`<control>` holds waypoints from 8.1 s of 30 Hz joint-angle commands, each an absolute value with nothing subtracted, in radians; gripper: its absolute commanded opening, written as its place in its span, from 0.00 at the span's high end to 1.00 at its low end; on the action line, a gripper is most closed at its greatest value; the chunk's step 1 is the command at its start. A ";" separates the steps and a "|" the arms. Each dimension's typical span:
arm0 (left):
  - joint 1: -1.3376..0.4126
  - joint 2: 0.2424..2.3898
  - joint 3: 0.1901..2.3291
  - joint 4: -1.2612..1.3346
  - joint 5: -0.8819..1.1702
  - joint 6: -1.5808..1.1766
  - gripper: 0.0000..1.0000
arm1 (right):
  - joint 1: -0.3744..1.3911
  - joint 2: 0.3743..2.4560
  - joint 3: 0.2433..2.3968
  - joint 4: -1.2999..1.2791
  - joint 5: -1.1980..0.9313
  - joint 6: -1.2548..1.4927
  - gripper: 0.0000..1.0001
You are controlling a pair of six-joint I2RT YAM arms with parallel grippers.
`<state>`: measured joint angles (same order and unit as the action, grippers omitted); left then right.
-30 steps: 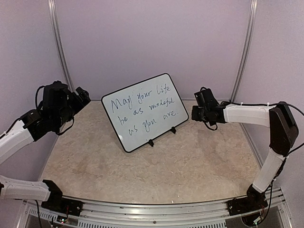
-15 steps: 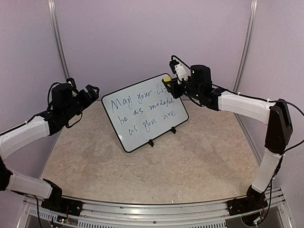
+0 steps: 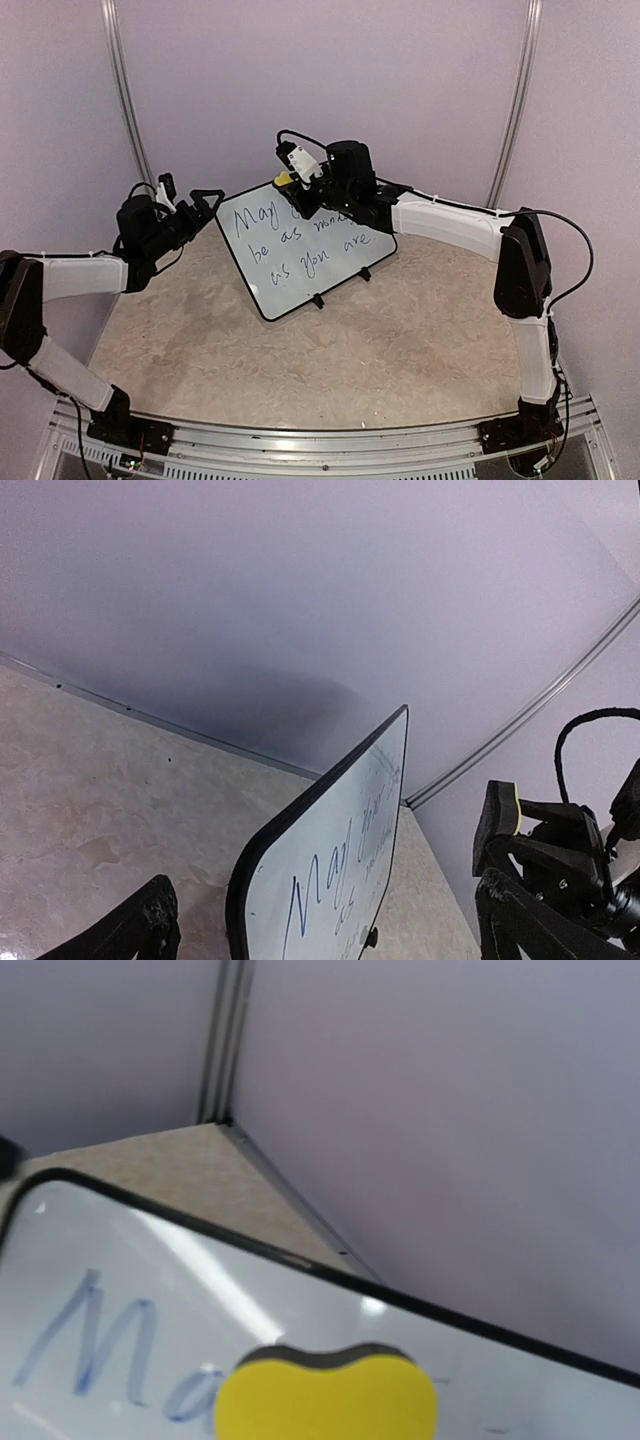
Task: Erase the whiteboard
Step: Hold the whiteboard at the center of the board, then move the whiteboard to the center of the board, then erase the whiteboard at the center of the board.
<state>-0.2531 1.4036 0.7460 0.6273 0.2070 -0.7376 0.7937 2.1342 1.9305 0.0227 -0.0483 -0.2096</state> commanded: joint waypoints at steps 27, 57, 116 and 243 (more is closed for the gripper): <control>-0.235 1.623 0.759 0.963 0.407 -0.802 0.35 | 0.862 1.768 1.504 -0.024 0.226 -0.029 0.76; -0.347 1.712 0.705 1.155 0.501 -0.809 1.00 | 0.862 1.688 1.418 -0.022 0.198 -0.005 0.77; -0.538 1.634 0.630 1.114 0.371 -0.729 1.00 | 1.040 2.077 1.810 -0.333 0.368 0.136 0.83; -0.537 1.605 0.614 1.154 0.424 -0.740 1.00 | 0.992 1.964 1.534 -0.198 0.373 0.057 0.86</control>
